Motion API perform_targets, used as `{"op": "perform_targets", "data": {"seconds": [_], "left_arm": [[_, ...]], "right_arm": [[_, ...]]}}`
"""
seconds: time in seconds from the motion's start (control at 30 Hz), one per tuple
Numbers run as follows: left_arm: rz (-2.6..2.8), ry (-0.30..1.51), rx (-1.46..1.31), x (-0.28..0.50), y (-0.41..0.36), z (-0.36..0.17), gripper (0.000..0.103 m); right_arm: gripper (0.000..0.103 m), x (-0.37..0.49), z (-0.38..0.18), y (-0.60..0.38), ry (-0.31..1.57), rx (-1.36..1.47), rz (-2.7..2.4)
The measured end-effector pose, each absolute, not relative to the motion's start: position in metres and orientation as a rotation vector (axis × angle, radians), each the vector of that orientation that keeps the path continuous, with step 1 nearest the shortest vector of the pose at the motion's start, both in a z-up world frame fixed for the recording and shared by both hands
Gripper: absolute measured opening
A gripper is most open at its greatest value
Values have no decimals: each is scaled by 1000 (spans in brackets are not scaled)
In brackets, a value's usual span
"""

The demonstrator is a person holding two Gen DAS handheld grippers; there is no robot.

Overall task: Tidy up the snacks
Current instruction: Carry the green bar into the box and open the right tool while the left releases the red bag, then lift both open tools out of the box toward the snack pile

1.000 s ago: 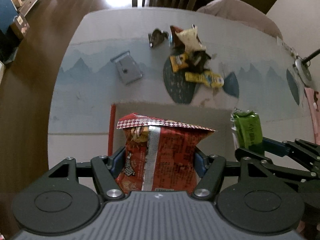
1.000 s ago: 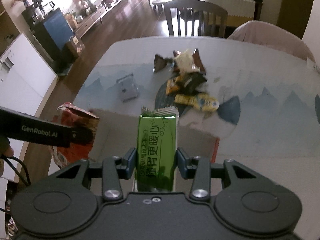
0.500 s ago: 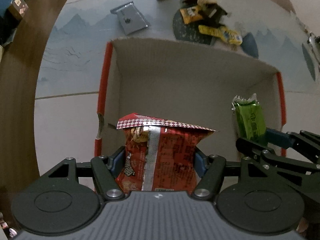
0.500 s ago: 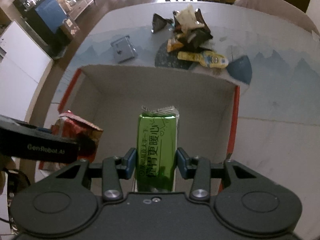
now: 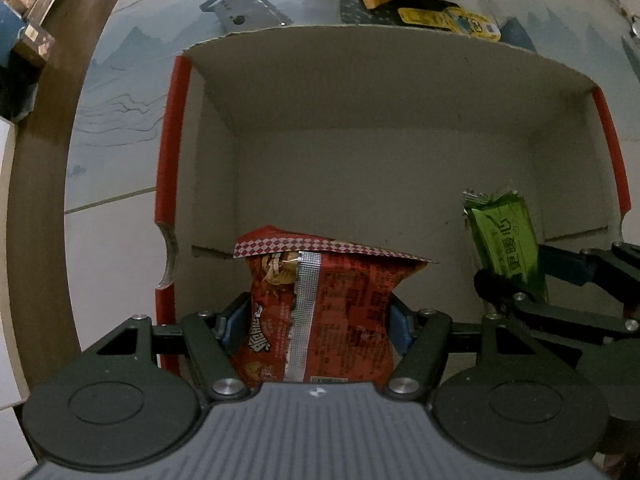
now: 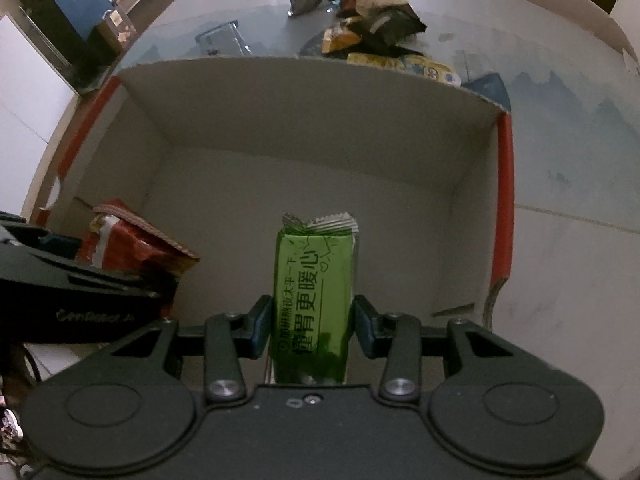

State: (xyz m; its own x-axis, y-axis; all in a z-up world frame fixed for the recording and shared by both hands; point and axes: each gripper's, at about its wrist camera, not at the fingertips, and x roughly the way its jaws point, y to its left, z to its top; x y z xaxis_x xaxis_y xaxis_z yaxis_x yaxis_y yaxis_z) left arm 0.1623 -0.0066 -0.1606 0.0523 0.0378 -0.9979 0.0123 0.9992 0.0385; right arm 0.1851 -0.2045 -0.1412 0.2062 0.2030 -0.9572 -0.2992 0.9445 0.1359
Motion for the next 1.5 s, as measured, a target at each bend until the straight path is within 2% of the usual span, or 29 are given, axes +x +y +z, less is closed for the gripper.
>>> {"op": "perform_targets", "data": {"seconds": [0.3, 0.67, 0.93, 1.2, 1.33, 1.5], "left_arm": [[20, 1521, 60, 162, -13, -163, 68], [4, 1498, 7, 159, -1, -150, 70], [-27, 1413, 12, 150, -3, -121, 71], [-61, 1284, 47, 143, -9, -81, 71], [-79, 1231, 48, 142, -11, -61, 71], [-90, 1169, 38, 148, -13, -39, 75]], "right_arm": [[42, 184, -142, -208, 1323, -73, 333], [53, 176, -122, -216, 1281, -21, 359], [63, 170, -97, -224, 1225, 16, 366], [68, 165, -67, -230, 1161, 18, 402], [79, 165, -47, -236, 1113, 16, 417], [81, 172, -29, -244, 1069, 5, 432]]}}
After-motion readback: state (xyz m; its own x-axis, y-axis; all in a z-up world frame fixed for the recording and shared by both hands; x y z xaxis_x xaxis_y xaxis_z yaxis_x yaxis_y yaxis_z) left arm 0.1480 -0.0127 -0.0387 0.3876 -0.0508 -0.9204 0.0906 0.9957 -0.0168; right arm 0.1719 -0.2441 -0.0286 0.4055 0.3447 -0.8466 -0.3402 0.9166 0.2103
